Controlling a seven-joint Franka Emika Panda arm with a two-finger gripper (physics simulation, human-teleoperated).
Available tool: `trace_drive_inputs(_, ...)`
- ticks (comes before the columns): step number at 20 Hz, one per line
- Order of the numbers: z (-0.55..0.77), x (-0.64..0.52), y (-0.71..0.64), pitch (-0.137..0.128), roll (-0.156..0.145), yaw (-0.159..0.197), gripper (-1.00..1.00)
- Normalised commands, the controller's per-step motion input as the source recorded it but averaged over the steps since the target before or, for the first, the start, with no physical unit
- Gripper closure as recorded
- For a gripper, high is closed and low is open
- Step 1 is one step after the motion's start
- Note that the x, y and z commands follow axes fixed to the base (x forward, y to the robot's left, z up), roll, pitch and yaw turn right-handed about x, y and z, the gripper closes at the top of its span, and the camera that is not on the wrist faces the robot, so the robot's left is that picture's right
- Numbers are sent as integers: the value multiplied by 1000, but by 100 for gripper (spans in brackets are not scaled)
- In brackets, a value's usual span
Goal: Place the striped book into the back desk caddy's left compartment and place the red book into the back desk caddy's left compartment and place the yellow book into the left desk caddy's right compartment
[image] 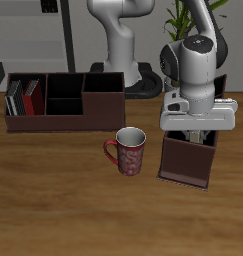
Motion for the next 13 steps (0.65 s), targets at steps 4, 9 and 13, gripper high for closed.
trace_drive_inputs(4,11,18,6,-1,13,-21,-100)
trace_drive_inputs(9,186,-137,57,-28,15,7,-100)
trace_drive_inputs(13,294,-265,52,-57,12,65,-100)
